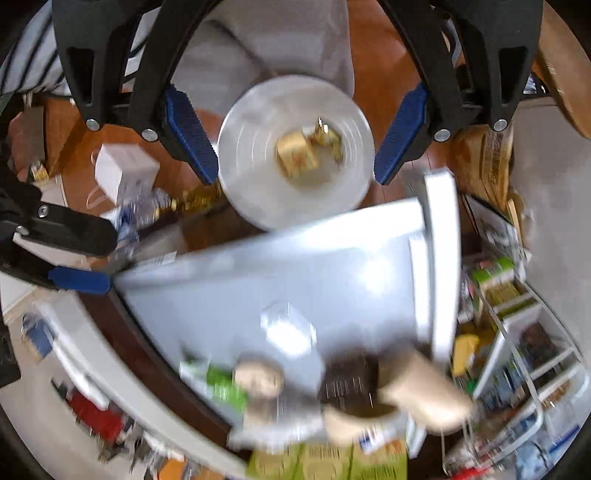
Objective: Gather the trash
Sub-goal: 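Open both tools to drop the box and bag into the bin, then move both tools back over the counter toward the remaining trash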
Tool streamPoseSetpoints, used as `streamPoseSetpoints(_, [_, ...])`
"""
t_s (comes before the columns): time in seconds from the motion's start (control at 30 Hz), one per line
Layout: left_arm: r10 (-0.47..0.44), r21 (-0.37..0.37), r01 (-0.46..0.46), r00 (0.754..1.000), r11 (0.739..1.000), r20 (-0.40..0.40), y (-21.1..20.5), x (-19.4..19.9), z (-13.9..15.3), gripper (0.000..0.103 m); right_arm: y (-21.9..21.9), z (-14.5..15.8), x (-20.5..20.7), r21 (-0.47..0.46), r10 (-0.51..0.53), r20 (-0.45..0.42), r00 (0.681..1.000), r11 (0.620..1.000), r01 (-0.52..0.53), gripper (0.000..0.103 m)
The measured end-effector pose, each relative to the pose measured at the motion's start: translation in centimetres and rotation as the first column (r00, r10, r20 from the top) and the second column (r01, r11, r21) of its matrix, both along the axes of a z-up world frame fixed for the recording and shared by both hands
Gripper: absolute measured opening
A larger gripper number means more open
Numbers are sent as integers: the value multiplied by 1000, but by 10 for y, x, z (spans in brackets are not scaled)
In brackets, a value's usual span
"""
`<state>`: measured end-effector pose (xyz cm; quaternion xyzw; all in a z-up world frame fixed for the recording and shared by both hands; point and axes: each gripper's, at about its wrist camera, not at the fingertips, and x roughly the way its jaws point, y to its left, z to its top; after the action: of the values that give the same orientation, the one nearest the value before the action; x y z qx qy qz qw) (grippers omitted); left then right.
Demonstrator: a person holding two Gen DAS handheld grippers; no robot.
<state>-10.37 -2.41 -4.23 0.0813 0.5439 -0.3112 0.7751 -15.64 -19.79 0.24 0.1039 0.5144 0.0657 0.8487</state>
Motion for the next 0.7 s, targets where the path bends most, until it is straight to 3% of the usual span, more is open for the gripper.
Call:
streamPoseSetpoints(0.27, [90,-69,-80,984,994,152,2,24,57,90,-9,53,15,24,-58,161,985,998,54,92])
streamPoseSetpoints(0.47, [152,-72,-138,952,988,265,3,45,79,91,-23,82,20,-14,-89,340,936,995,100,99])
streamPoseSetpoints(0.7, [222,-117,-194,923,974,315,25,64,93,91,-51,95,39,-136,-61,342,938,984,114,99])
